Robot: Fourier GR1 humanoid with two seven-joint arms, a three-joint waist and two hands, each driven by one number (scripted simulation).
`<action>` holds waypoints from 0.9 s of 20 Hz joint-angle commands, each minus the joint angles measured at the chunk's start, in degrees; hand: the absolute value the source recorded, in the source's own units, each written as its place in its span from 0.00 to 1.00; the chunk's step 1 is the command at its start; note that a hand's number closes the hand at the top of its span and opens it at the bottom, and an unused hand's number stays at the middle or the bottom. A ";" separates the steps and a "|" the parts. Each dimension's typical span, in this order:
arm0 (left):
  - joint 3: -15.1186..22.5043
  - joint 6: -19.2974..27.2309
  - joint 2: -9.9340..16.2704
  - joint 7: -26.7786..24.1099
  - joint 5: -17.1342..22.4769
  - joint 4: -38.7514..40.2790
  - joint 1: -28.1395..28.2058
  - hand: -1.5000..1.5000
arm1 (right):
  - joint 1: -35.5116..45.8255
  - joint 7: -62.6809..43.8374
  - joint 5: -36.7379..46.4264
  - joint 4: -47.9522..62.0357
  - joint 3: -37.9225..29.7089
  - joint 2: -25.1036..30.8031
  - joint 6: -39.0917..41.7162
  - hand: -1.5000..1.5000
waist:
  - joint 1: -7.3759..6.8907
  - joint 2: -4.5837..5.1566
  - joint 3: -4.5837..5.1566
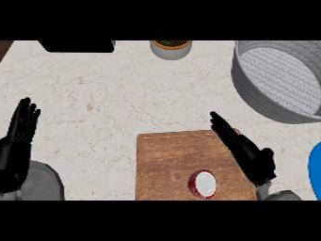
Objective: Pick the can from the cutting board and place it in the basket
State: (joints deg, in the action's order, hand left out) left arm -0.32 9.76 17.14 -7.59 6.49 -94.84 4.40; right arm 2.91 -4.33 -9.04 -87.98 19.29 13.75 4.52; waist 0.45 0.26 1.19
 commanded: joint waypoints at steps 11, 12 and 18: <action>3.73 -2.17 2.77 16.37 -3.36 10.66 -7.41 0.50 | -4.30 44.98 -1.41 -11.13 -1.76 -11.68 8.58 0.00 | 3.22 -0.51 -1.31; 4.28 -2.15 3.29 18.77 -3.69 8.38 -7.55 0.50 | -8.24 47.53 1.13 -11.54 -1.91 -12.91 4.74 0.00 | 2.79 -0.71 -1.35; 2.98 -2.13 3.54 19.78 -3.73 11.90 -10.64 0.50 | -14.68 34.34 18.40 -20.08 -4.45 -3.90 -10.54 0.00 | 4.06 -0.71 -0.82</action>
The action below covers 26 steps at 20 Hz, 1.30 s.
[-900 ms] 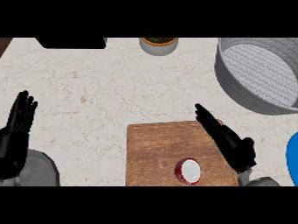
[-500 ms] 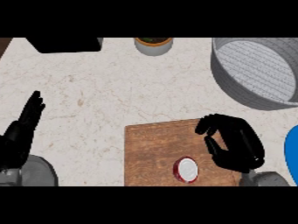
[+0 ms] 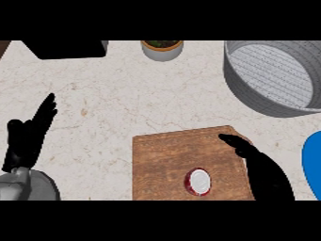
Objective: Pick the can from the cutting board and place it in the basket
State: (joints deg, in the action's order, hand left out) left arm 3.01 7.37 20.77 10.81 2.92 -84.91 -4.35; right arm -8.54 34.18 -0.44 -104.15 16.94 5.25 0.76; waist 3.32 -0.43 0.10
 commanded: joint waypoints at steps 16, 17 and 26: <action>1.10 -0.72 -1.95 2.15 -1.91 3.43 -4.78 0.50 | -17.01 -31.35 6.62 -32.16 -16.46 38.74 22.10 0.00 | -2.39 0.36 -0.03; 1.18 -1.35 -2.60 1.10 -2.16 4.79 -6.10 0.50 | -17.91 -33.06 10.08 -32.94 -12.64 36.09 21.40 0.00 | -2.52 0.38 -0.05; -2.01 -5.17 -2.60 1.24 -1.76 5.98 -6.55 0.50 | -18.45 -40.79 11.51 -39.34 -14.22 26.45 22.74 0.00 | -2.71 0.37 -0.07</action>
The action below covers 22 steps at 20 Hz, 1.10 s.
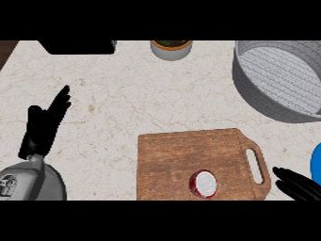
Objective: Pick the can from the cutting board and place it in the basket
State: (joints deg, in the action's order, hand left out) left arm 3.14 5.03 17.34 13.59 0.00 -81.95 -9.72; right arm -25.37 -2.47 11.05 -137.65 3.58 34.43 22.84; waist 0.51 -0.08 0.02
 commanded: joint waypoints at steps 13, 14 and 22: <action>-2.65 -1.71 -3.35 -1.86 -3.37 3.02 -1.54 0.50 | 7.64 1.94 15.16 12.07 5.79 -14.25 -0.88 0.00 | -0.52 0.07 -0.02; -4.02 -2.94 -1.54 2.41 -2.35 2.67 -4.78 0.50 | 6.36 4.65 18.86 14.22 9.30 -15.86 -3.25 0.00 | -0.44 0.06 -0.04; -4.02 -3.27 -4.38 -1.21 -4.79 2.88 -2.04 0.50 | 8.81 6.16 25.25 20.36 12.43 -20.56 -5.36 0.00 | -0.35 0.07 -0.02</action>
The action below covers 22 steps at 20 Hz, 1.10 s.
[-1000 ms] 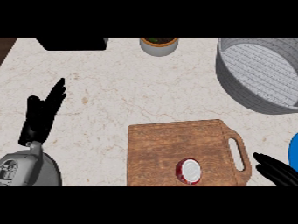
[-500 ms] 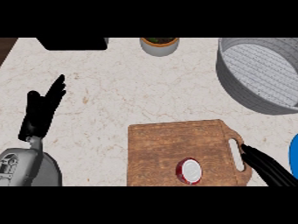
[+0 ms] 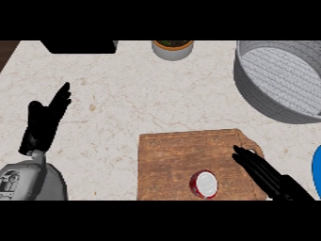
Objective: Pick the can from the cutting board and place it in the basket
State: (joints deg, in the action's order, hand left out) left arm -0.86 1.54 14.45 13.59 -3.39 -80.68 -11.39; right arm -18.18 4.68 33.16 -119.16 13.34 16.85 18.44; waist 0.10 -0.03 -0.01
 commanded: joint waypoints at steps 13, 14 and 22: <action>-0.37 0.85 -4.33 0.80 -4.43 -1.83 0.59 0.50 | 7.46 0.31 7.71 10.86 4.86 -7.62 -3.04 0.00 | -0.06 0.00 0.01; -2.74 -2.30 -2.17 0.06 -2.52 -1.97 1.99 0.50 | 3.72 3.10 8.78 11.51 5.32 -7.29 -6.19 0.00 | 0.00 -0.01 0.01; -3.06 -2.36 -2.98 -1.99 -4.11 0.88 0.55 0.50 | 9.69 -4.40 8.86 13.46 5.99 -10.77 -2.64 0.00 | -0.08 0.03 0.02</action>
State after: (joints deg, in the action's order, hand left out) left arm -3.73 -0.60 11.91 12.46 -7.02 -79.71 -11.46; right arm -12.84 3.52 43.55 -107.27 21.37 7.50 13.32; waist 0.15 -0.02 0.00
